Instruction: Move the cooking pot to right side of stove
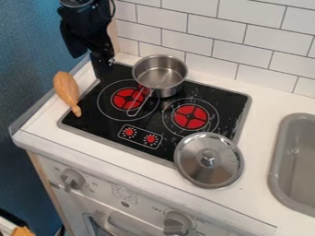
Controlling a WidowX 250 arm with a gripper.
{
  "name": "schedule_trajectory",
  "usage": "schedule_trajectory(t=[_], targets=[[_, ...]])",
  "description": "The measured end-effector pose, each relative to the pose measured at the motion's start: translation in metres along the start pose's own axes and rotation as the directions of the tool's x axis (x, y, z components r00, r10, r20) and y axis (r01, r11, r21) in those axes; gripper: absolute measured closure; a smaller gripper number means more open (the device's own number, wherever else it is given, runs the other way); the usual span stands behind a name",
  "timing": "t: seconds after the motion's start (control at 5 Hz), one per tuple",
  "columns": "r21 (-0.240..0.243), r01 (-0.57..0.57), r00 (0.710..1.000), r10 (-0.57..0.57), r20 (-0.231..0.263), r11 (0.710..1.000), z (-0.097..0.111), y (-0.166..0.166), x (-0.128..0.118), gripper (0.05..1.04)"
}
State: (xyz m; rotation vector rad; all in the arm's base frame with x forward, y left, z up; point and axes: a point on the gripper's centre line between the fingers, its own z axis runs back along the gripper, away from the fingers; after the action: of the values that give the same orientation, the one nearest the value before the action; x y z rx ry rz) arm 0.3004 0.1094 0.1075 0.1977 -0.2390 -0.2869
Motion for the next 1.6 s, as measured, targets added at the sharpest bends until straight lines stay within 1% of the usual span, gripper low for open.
schedule_trajectory(t=[0.2, 0.4, 0.6, 0.8, 1.0, 1.2, 1.4, 1.6], targets=[[-0.020, -0.004, 1.000, 0.003, -0.029, 1.000, -0.010, -0.003, -0.004, 0.082], [-0.026, -0.055, 0.998, 0.054, -0.043, 0.998, -0.014, -0.003, -0.002, 0.082], [-0.051, -0.169, 0.984, 0.165, -0.066, 0.984, -0.023, -0.002, 0.012, 0.082], [-0.063, -0.345, 0.938, 0.341, -0.069, 0.937, -0.030, 0.002, 0.026, 0.082], [-0.025, -0.484, 0.871, 0.478, -0.108, 0.875, -0.045, 0.000, 0.040, 0.083], [0.038, -0.526, 0.841, 0.526, -0.123, 0.850, -0.061, -0.003, 0.058, 0.082], [0.072, -0.567, 0.811, 0.572, -0.124, 0.820, -0.077, -0.007, 0.071, 0.083], [0.078, -0.588, 0.795, 0.594, -0.127, 0.805, -0.085, -0.009, 0.076, 0.082]])
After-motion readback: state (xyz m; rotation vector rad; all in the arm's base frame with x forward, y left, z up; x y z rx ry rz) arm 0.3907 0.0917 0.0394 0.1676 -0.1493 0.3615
